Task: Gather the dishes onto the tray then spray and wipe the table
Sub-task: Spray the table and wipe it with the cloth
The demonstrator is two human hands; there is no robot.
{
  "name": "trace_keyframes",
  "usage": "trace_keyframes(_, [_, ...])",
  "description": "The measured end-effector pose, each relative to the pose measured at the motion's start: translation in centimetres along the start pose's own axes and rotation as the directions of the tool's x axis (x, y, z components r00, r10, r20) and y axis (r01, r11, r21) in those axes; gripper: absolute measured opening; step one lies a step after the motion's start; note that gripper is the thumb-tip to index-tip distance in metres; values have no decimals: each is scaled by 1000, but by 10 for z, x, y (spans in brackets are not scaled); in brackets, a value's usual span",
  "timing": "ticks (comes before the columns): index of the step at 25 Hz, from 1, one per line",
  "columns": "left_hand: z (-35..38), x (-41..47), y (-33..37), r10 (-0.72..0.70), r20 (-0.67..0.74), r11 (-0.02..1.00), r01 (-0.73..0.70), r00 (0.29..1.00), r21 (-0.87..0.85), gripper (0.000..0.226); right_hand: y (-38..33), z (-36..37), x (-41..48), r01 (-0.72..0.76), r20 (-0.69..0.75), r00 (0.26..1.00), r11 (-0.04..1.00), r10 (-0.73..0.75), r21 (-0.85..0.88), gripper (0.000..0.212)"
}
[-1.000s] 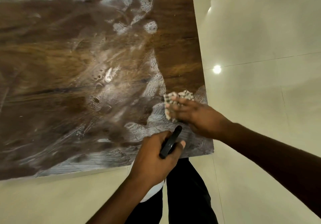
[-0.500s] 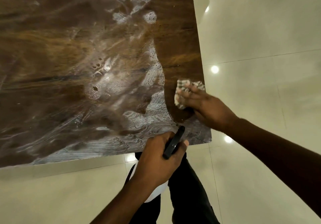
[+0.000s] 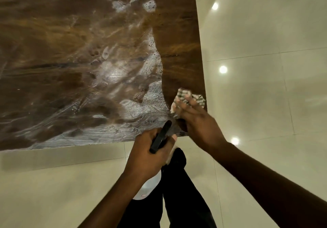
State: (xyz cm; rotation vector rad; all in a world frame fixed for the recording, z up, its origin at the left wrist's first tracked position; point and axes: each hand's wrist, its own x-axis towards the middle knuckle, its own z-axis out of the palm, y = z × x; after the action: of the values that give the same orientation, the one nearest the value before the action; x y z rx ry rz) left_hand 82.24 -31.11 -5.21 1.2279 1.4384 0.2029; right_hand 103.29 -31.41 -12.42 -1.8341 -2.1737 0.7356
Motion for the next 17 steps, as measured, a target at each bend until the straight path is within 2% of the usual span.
trace_keyframes(1, [-1,0,-1,4,-17,1000,-4,1000,-7,42,-3,6,-20,148,77,987,988,-144,-42,66])
trace_keyframes(3, [-5,-2,-3,-1,-37,999,0,999,-40,36,12,3,-57,380,245,900,924,-360,-40,68])
trace_keyframes(4, [-7,-3,-4,-11,-44,998,8,999,-60,35,25,-5,-69,432,283,870,901,-403,-47,70])
trace_keyframes(5, [-10,-5,-6,-21,-51,997,17,998,-81,36,38,-12,-78,431,282,874,899,-396,-73,70])
trace_keyframes(7, [-15,-9,-9,-28,-70,994,21,997,-105,39,51,-22,-87,277,173,951,954,-256,-112,65])
trace_keyframes(9, [-21,-12,-13,-46,-96,994,35,994,-106,40,31,-12,-81,-43,-15,999,999,42,-26,62])
trace_keyframes(11, [-25,-12,-16,-63,-134,993,49,989,-104,42,-16,16,-60,-330,-161,924,936,347,125,64])
trace_keyframes(12, [-27,-12,-18,-64,-155,993,48,986,-104,41,-42,31,-44,-393,-183,887,902,424,181,67])
trace_keyframes(13, [-30,-11,-18,-60,-169,994,43,984,-103,39,-65,45,-30,-393,-175,885,894,431,214,70])
trace_keyframes(15, [-36,-12,-17,-41,-177,995,24,983,-98,29,-96,62,-13,-212,-141,960,957,241,196,71])
trace_keyframes(16, [-40,-12,-17,-31,-175,996,15,984,-93,27,-103,65,-11,-69,-79,993,986,82,149,68])
trace_keyframes(17, [-45,-11,-17,-26,-169,996,10,985,-93,27,-100,62,-12,89,26,995,991,-92,96,64])
